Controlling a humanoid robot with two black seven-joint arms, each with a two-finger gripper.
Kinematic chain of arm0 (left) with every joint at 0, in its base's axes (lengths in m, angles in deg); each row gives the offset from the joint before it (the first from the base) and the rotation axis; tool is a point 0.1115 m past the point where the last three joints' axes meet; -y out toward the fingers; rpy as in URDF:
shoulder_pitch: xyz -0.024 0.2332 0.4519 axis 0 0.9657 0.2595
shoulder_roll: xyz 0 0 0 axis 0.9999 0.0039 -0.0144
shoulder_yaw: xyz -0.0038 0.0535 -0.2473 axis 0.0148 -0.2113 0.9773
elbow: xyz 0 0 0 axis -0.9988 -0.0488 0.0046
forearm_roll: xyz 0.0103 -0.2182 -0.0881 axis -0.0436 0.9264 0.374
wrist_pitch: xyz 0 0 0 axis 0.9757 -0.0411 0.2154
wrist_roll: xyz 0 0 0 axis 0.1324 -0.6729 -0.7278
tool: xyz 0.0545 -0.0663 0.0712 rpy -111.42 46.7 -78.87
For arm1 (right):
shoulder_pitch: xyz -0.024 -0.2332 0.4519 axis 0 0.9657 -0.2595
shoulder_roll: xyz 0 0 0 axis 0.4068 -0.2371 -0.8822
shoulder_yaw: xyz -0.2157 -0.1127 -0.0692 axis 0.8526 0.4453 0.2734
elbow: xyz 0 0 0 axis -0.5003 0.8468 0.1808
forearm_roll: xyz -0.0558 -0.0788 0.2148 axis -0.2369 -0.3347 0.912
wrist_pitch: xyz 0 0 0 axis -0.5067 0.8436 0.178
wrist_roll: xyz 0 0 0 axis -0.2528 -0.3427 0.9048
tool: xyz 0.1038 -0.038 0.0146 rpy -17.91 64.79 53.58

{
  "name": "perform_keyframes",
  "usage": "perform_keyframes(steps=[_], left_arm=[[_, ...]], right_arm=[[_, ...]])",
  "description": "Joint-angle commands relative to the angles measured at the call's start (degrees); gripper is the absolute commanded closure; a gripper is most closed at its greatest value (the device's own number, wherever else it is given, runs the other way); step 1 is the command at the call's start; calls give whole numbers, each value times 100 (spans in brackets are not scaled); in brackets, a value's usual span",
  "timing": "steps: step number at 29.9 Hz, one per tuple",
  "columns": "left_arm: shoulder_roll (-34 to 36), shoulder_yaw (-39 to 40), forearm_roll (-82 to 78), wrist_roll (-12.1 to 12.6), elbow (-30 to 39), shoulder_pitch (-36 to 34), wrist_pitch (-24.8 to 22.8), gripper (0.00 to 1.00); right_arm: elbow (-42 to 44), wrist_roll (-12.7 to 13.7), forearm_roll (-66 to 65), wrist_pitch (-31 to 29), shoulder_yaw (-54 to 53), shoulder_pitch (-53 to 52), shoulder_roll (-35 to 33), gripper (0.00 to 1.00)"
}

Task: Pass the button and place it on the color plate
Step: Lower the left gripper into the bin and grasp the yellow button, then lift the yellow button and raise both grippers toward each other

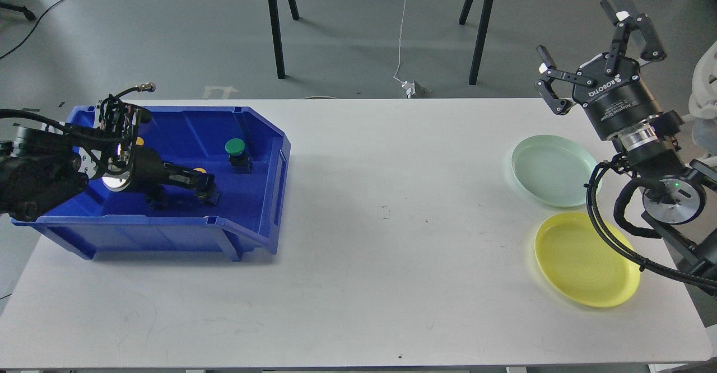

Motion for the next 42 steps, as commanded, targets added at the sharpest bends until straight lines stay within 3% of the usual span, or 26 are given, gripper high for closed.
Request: perform_keyframes(steps=[1, 5, 12, 20, 24, 34, 42], left_arm=[[288, 169, 9, 0, 434, -198, -67, 82], [912, 564, 9, 0, 1409, -452, -138, 82], [2072, 1960, 53, 0, 2825, -497, -785, 82], [2618, 2867, 1493, 0, 3688, -462, -785, 82], [2409, 3227, 2257, 0, 3785, -453, -785, 82], [827, 3333, 3621, 0, 3732, -198, -587, 82], [0, 3456, 3920, 0, 3329, 100, -261, 82]], right_arm=[[31, 1, 0, 0, -8, -7, 34, 1], [83, 1, 0, 0, -78, -7, 78, 1], [286, 1, 0, 0, -201, -59, 351, 1], [224, 1, -578, 0, -131, -402, 499, 1], [206, 1, -1404, 0, -131, -543, 649, 1], [-57, 1, -2978, 0, -9, -788, 1089, 3], [-197, 1, -3147, 0, 475, -1009, 1229, 5]])
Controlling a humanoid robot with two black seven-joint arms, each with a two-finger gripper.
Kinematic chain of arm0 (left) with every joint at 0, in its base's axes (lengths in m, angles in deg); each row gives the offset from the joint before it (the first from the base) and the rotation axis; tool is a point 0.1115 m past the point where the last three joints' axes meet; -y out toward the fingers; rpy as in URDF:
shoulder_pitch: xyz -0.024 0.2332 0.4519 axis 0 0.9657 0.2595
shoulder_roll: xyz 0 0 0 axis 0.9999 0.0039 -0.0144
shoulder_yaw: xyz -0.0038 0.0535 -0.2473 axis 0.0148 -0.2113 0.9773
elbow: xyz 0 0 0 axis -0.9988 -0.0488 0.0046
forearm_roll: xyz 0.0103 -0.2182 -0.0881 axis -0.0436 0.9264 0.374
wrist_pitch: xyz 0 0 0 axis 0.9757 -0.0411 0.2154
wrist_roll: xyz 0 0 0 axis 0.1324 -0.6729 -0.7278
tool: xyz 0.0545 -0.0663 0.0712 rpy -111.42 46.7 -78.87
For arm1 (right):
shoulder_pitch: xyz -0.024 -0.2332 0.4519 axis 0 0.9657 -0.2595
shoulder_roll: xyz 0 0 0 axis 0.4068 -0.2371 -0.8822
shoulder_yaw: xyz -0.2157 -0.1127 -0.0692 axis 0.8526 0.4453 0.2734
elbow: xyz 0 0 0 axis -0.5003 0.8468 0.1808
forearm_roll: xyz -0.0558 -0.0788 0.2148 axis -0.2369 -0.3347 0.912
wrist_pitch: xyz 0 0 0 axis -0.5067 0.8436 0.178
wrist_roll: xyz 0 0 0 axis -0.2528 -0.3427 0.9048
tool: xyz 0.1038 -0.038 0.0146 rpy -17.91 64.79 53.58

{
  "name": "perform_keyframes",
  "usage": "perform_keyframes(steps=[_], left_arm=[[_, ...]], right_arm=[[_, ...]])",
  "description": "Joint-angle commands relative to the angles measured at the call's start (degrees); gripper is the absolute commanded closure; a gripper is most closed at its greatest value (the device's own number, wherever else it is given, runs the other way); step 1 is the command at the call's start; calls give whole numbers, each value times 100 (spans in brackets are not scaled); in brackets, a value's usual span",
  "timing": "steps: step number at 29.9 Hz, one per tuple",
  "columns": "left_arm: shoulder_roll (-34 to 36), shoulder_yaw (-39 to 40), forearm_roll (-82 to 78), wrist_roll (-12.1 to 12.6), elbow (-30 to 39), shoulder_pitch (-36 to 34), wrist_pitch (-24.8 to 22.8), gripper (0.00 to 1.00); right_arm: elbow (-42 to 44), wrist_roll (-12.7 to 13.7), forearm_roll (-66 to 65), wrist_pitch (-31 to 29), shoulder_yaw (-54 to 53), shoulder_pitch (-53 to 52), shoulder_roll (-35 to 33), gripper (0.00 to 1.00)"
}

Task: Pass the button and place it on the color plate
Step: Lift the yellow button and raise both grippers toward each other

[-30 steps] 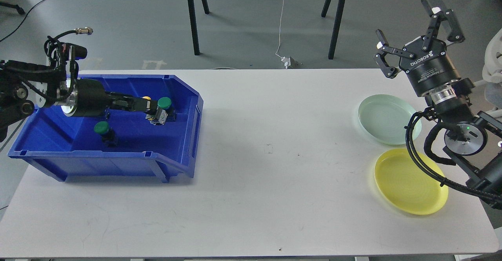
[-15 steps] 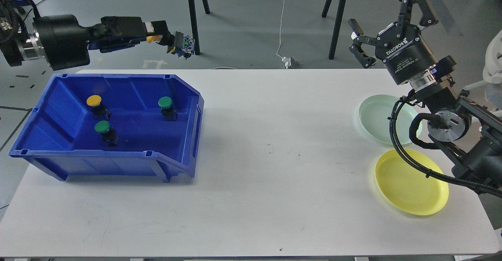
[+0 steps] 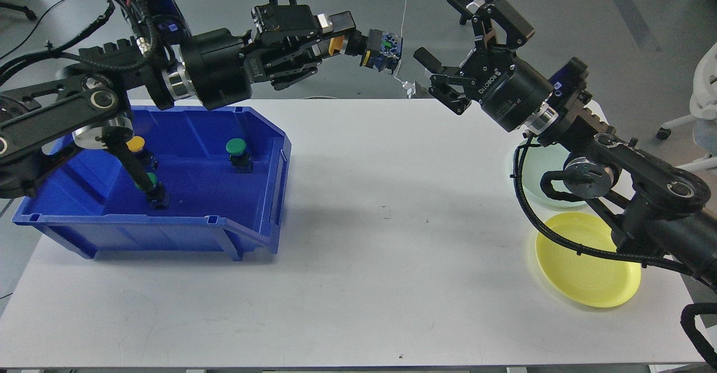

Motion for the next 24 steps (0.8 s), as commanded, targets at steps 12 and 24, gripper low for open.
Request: perform_keyframes(steps=[12, 24], left_arm=[[-672, 240, 44, -1, -812, 310, -8, 81], [-945, 240, 36, -1, -1147, 477, 10, 81]], right_arm=[[-415, 0, -20, 0, 204, -18, -68, 10], [-468, 0, -28, 0, 222, 26, -112, 16]])
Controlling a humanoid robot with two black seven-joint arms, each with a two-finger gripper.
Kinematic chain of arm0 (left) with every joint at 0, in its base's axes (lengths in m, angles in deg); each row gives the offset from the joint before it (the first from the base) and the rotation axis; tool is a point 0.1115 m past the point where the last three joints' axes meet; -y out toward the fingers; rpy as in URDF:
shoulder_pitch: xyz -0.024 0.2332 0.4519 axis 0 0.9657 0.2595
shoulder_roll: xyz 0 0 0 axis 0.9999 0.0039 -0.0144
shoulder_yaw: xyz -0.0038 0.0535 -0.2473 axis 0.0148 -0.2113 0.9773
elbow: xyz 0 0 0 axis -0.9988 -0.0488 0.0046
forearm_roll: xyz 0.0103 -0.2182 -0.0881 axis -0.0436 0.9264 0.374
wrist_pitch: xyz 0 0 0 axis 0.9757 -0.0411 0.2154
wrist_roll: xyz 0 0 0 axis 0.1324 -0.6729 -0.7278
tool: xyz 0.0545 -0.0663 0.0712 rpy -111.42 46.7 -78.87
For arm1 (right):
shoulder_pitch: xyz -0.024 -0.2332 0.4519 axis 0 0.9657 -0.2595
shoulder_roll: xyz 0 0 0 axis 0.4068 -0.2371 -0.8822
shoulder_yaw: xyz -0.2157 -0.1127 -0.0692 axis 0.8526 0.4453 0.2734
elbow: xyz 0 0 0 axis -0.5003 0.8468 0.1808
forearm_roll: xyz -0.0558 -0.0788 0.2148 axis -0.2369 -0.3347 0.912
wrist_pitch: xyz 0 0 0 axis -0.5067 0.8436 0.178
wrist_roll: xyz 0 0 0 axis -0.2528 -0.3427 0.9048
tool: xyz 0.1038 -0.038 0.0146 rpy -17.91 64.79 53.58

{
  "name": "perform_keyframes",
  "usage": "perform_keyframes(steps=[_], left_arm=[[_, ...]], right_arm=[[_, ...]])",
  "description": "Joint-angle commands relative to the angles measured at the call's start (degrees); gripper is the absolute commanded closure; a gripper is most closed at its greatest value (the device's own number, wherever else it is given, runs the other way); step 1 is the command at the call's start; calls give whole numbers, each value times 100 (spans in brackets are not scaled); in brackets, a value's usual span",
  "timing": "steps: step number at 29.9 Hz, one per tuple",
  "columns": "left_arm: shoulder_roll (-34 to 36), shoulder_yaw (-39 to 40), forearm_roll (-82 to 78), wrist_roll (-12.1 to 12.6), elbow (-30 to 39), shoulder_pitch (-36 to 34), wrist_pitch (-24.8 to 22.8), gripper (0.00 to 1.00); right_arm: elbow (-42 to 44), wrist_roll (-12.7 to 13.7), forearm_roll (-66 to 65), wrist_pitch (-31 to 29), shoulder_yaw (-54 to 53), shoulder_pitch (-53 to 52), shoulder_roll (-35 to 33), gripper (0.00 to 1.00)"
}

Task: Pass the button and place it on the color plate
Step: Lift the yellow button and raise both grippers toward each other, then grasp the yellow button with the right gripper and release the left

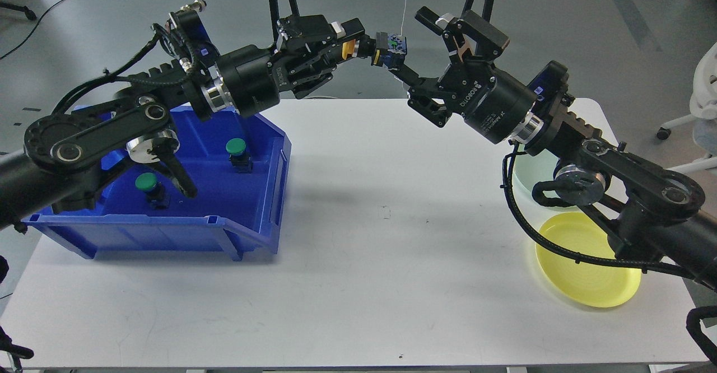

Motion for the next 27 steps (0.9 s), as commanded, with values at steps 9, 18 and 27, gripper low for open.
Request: perform_keyframes(steps=[9, 18, 27], left_arm=[[-151, 43, -1, 0, -19, 38, -1, 81], [-89, 43, -1, 0, -2, 47, -45, 81], [-151, 43, -1, 0, -2, 73, -36, 81]], right_arm=[[38, 0, -22, 0, 115, 47, 0, 18], [46, 0, -22, 0, 133, 126, -150, 18], [116, 0, -57, 0, 150, 117, -71, 18]])
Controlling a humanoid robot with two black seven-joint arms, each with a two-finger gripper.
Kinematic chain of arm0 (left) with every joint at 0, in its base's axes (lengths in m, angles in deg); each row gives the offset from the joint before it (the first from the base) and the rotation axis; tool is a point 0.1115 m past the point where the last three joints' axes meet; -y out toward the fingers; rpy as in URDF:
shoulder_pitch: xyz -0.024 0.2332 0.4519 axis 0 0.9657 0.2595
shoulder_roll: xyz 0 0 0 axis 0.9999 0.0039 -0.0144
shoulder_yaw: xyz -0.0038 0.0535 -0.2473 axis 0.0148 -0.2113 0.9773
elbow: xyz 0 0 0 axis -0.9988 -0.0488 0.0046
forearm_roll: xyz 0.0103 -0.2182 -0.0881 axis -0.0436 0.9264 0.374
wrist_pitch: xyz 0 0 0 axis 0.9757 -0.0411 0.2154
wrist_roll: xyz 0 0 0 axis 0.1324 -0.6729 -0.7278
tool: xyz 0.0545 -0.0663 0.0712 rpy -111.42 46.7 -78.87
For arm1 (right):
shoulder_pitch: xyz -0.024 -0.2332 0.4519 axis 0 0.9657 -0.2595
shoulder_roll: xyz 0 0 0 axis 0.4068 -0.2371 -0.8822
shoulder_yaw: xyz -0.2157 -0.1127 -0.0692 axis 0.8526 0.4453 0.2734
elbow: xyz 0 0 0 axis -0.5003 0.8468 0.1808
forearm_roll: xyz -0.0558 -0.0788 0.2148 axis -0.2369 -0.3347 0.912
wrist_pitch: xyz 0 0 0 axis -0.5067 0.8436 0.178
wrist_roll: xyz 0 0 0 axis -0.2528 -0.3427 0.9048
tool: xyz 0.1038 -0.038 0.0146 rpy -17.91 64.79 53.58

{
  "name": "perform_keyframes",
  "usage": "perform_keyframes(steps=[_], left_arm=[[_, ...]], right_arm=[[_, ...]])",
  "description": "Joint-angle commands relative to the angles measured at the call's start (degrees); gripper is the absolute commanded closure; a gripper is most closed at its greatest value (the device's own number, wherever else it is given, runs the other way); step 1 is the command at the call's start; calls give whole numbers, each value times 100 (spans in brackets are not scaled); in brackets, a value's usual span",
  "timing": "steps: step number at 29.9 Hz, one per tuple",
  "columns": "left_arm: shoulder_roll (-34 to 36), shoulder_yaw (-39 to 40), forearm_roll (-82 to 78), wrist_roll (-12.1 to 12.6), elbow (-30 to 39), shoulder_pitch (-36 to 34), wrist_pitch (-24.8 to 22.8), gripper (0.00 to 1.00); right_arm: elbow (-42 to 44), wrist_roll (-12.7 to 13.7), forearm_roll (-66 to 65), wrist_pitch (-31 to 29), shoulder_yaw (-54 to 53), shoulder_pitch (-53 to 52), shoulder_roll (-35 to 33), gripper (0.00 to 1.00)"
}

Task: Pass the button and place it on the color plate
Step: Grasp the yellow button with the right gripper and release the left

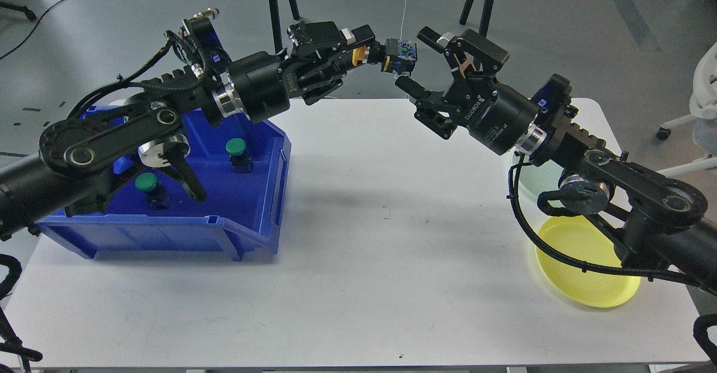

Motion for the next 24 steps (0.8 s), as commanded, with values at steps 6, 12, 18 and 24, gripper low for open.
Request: perform_keyframes(steps=[6, 12, 18, 24], left_arm=[[-23, -1, -9, 0, -9, 33, 9, 81], [-23, -1, -9, 0, -9, 33, 9, 81], [-23, -1, -9, 0, -9, 42, 18, 81], [-23, -1, -9, 0, -9, 42, 9, 81]], right_arm=[[183, 0, -12, 0, 26, -62, 285, 21], [200, 0, -12, 0, 26, -97, 391, 26], [200, 0, -12, 0, 17, -106, 391, 34], [191, 0, -12, 0, 26, -106, 382, 46]])
